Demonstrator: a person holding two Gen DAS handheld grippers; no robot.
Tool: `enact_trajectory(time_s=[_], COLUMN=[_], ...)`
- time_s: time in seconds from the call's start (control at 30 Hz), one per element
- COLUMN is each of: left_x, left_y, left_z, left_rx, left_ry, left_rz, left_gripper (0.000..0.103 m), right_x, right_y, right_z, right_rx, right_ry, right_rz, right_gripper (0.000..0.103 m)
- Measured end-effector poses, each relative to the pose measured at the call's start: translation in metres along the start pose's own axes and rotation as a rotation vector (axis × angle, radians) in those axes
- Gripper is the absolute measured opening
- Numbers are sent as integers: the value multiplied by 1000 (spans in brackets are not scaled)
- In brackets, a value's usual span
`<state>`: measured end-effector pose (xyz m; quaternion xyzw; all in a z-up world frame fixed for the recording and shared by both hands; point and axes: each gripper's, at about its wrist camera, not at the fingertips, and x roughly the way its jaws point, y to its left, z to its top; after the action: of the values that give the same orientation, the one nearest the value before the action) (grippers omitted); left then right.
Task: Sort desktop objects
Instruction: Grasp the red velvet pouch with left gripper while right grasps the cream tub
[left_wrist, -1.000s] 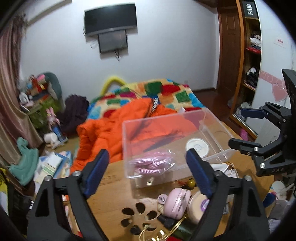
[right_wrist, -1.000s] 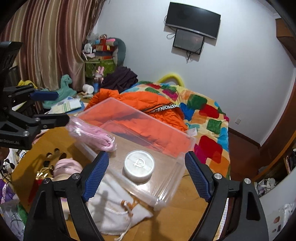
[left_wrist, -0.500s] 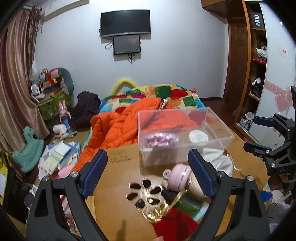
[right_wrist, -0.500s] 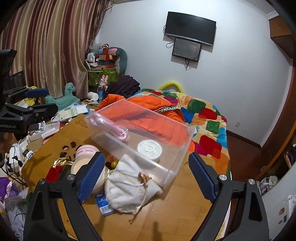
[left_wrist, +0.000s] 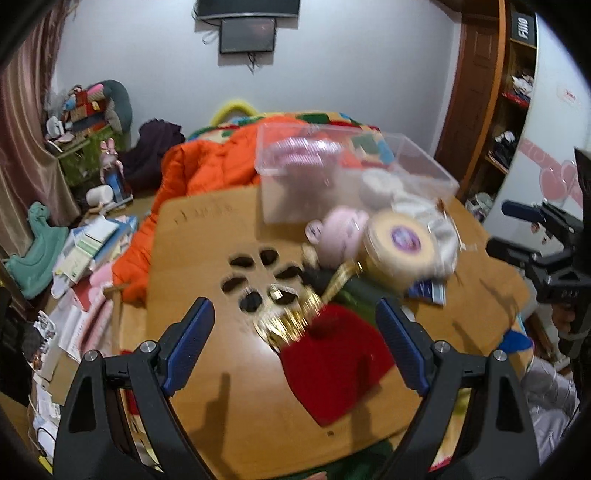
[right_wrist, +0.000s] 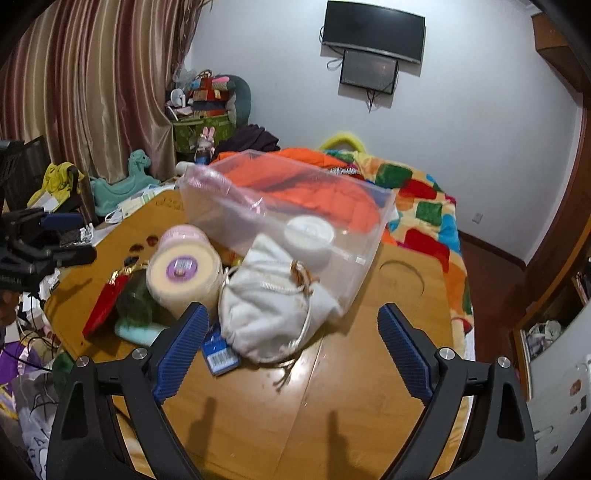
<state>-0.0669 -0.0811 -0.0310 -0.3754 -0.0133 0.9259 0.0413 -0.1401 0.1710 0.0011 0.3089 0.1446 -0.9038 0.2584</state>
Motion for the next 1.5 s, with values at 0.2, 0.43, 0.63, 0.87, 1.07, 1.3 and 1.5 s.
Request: enact_trajectory(time_s=[0.2,0.43,0.63,0.87,1.07,1.3,1.5], left_x=[20,27,24,33,45,44,41], left_y=[-11,2,30,34,20,23,30], left_z=[-14,-29,-39,-34,-32,-29,-26], left_rx=[-29,-44,-100,-110,-16,-36,-61], left_ry=[60,101,118,111,83,36,25], left_rz=[-51,-4,35,33,113,129,146], left_gripper=[89,89,89,89,89,72,54], right_x=[8,18,29,53,71,81,81], right_y=[12,19,37,60,67,74,69], right_z=[-15,-17,-10,-1,7,10,12], right_rx=[-5,18,-16,-55,-68,-92,-62], right_ry=[28,52,24,24,44,41,50], right_rz=[37,89,123,129,109,116,156], right_gripper=[92,92,91,86,83,68,64])
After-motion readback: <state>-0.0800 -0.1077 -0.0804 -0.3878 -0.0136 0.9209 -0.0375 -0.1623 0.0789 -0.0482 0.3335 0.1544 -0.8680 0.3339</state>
